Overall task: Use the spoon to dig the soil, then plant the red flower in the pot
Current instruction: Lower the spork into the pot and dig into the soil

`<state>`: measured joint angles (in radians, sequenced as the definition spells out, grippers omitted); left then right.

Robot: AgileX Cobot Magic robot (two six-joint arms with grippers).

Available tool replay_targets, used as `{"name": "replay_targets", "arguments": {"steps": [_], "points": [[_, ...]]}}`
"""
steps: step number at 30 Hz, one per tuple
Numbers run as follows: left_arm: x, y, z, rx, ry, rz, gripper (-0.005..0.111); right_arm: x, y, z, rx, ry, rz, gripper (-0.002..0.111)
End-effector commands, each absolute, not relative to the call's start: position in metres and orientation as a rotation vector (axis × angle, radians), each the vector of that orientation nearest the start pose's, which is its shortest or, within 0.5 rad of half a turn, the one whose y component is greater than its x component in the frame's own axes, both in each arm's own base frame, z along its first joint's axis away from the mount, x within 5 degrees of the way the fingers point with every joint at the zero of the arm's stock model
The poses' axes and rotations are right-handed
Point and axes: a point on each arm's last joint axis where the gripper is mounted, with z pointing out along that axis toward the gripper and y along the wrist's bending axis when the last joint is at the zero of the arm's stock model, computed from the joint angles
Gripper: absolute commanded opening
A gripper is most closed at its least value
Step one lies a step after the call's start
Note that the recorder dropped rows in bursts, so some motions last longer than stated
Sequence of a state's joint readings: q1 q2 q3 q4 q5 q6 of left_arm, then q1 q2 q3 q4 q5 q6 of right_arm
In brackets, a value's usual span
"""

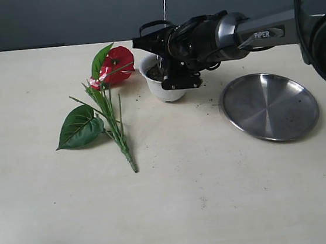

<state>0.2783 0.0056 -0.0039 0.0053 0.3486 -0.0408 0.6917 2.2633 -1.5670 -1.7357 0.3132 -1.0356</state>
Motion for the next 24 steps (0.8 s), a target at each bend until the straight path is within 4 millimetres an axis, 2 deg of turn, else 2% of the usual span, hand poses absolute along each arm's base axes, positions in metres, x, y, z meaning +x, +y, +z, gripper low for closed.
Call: {"name": "replay_targets", "arguments": {"steps": [1,9,14,24], "points": [[0.052,0.015,0.183,-0.286,1.801,0.171,0.000,0.401,0.294,0.137,-2.553,-0.217,-1.403,-0.001],[0.052,0.015,0.183,-0.286,1.801,0.171,0.000,0.385,0.298,0.139,-2.559,-0.256,-1.383,-0.001],[0.052,0.015,0.183,-0.286,1.801,0.171,0.000,0.384,0.300,0.140,-2.564,-0.250,-1.408,-0.001],[0.052,0.015,0.183,-0.286,1.801,0.171,0.000,0.382,0.303,0.163,-2.511,-0.232,-1.466,-0.001]]}}
